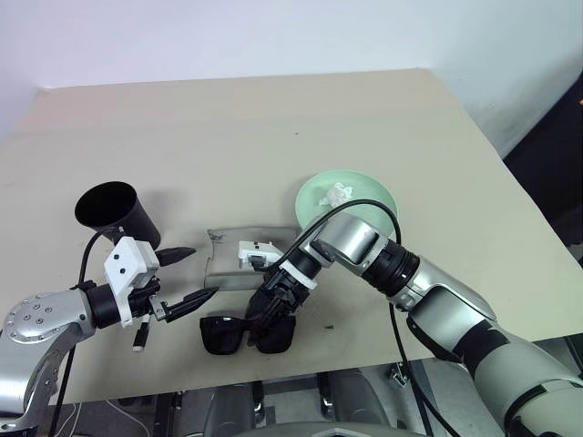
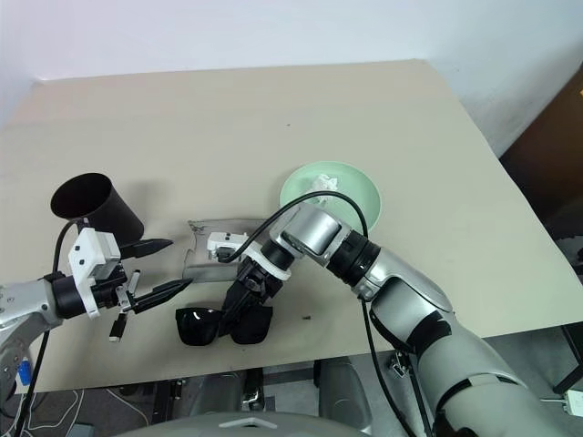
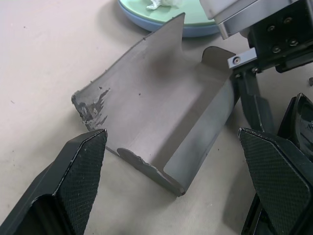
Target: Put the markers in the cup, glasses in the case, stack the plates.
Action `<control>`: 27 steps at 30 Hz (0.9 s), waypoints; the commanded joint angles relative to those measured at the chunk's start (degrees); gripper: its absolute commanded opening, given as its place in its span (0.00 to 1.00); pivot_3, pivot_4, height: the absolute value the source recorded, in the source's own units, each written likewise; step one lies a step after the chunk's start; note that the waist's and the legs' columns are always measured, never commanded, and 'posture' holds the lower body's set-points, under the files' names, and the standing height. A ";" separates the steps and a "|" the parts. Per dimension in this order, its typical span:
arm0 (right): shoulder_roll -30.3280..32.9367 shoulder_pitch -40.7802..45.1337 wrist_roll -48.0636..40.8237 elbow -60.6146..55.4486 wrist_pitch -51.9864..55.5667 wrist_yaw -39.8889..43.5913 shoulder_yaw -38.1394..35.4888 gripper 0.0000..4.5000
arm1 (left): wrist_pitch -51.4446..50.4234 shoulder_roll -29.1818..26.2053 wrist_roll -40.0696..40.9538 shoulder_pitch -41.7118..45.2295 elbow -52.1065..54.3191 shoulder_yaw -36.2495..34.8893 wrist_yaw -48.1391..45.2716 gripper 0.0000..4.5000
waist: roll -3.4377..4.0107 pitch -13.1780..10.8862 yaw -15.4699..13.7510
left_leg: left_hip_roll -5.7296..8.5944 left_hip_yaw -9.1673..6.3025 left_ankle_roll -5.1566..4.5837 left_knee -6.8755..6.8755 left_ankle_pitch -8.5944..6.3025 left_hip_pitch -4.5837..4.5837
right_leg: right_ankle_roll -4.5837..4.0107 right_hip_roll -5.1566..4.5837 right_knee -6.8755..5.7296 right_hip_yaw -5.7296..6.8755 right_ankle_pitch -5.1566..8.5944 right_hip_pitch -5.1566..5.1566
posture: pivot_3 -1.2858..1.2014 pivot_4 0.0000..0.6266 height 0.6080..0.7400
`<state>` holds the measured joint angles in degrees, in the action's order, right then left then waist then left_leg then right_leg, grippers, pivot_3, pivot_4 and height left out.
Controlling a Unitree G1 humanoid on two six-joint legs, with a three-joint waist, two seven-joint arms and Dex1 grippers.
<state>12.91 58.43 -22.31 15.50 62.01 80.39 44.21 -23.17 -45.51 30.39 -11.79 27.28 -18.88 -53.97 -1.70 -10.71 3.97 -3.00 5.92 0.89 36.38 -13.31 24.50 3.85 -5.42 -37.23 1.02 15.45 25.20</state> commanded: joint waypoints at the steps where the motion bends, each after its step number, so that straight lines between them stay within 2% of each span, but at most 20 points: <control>1: -0.86 0.87 0.37 -0.11 -0.64 0.10 -0.39 0.45 | 1.31 0.05 -0.33 -0.66 1.31 -0.47 0.05 1.00 | -0.01 0.03 0.10 | 0.00 0.02 0.00 -0.02 0.00 -0.01 | 0.00 -0.11 0.00 0.23 -0.01 0.00 | 0.52 0.24 0.96; 2: -0.94 0.86 0.48 -0.08 -0.70 0.06 -0.51 0.35 | 1.30 0.06 -0.33 -0.82 1.39 -0.52 0.09 1.00 | -0.04 0.07 0.12 | -0.03 0.04 -0.04 -0.02 0.02 -0.02 | -0.05 -0.23 0.00 0.57 -0.05 0.00 | 0.52 0.24 0.96; 6: -1.29 1.43 0.64 1.10 -0.83 0.18 -1.54 0.09 | 0.81 0.08 0.10 -1.07 1.63 -0.45 0.09 1.00 | -0.06 0.10 0.15 | -0.35 0.10 0.05 0.02 0.02 -0.19 | -0.52 -0.15 0.01 1.15 -0.34 -0.05 | 0.52 0.24 0.96; 7: -1.26 1.74 0.43 1.28 -0.53 0.33 -1.94 0.03 | 0.66 0.13 0.24 -0.97 1.64 -0.39 0.15 1.00 | -0.06 0.10 0.15 | -0.43 0.10 0.06 0.04 0.02 -0.24 | -0.70 -0.11 0.03 1.25 -0.45 -0.05 | 0.52 0.24 0.96; 8: -1.20 1.98 0.23 1.32 -0.26 0.47 -2.28 0.01 | 0.58 0.17 0.31 -0.93 1.66 -0.34 0.19 1.00 | -0.06 0.10 0.14 | -0.50 0.10 0.07 0.04 0.02 -0.27 | -0.81 -0.06 0.05 1.31 -0.56 -0.05 | 0.52 0.24 0.96; 15: -1.98 2.01 0.42 1.91 -0.31 -0.90 -3.46 0.01 | 0.68 0.37 0.13 -0.90 1.55 -0.09 0.39 1.00 | 0.01 0.06 -0.09 | -0.75 0.07 0.09 0.00 0.00 -0.11 | -1.30 -0.06 0.24 1.98 -1.09 0.26 | 0.52 0.24 0.96; 21: -3.50 1.84 1.33 3.55 -7.15 -3.05 -7.90 0.01 | 0.96 0.27 0.06 -1.93 1.28 -1.24 0.05 1.00 | 0.02 0.05 -0.11 | -0.83 0.07 0.25 0.01 0.12 0.02 | -1.27 0.05 0.20 2.12 -1.15 0.21 | 0.52 0.24 0.96; 23: -4.00 2.80 1.14 5.31 -7.51 -2.91 -9.28 0.01 | 1.00 0.21 0.20 -2.50 1.32 -1.77 -0.11 1.00 | 0.02 0.05 -0.16 | -0.87 0.06 0.47 0.03 0.56 0.00 | -1.24 0.29 0.20 2.21 -1.16 0.21 | 0.52 0.24 0.96; 27: -4.19 3.68 2.61 7.25 -9.64 -2.42 -9.55 0.22 | 1.06 0.11 0.28 -3.62 1.31 -2.95 -0.23 1.00 | 0.01 0.06 -0.14 | -0.94 0.19 0.41 0.10 0.78 0.02 | -1.05 0.40 0.28 2.29 -1.21 0.27 | 0.52 0.24 0.96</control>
<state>9.30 60.34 -20.20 22.85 53.79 77.39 35.58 -23.16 -45.04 30.20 -15.06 27.28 -19.72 -53.98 -1.69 -10.66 3.82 -3.93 6.14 1.28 36.45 -12.53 24.54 2.80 -5.04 -36.92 3.32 14.24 25.50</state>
